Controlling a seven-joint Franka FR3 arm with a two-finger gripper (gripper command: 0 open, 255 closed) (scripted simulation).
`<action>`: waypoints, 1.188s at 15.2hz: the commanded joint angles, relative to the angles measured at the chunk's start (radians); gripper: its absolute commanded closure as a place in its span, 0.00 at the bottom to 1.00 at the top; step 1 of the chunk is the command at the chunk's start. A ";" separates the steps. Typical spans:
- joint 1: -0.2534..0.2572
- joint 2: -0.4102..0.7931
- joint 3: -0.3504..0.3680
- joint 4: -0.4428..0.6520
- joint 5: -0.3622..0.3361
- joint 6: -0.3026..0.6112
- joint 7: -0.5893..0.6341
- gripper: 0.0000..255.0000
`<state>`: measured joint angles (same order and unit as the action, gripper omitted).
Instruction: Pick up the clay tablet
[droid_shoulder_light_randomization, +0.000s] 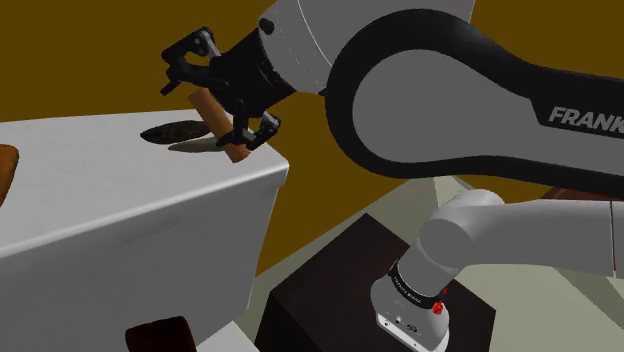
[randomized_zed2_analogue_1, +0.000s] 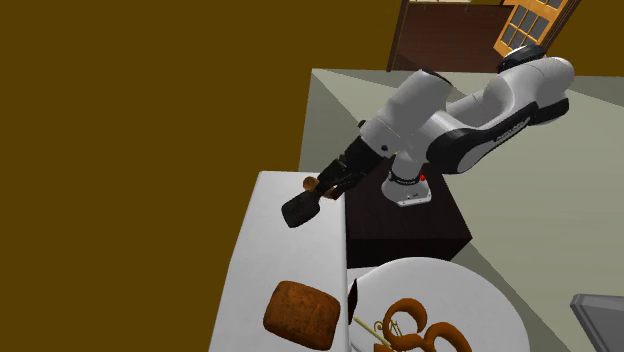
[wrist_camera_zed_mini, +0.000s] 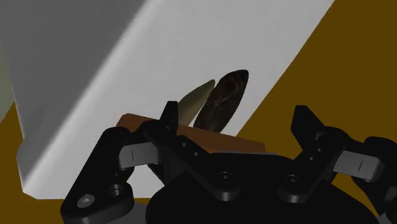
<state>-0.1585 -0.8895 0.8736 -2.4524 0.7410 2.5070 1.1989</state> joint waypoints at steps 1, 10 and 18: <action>-0.072 0.007 0.078 0.051 0.009 0.054 0.094 0.00; -0.062 0.034 0.143 -0.020 0.060 0.157 0.079 0.00; -0.061 0.033 0.142 -0.019 0.060 0.156 0.080 1.00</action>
<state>-0.2194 -0.8572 1.0159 -2.4709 0.8008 2.6633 1.2783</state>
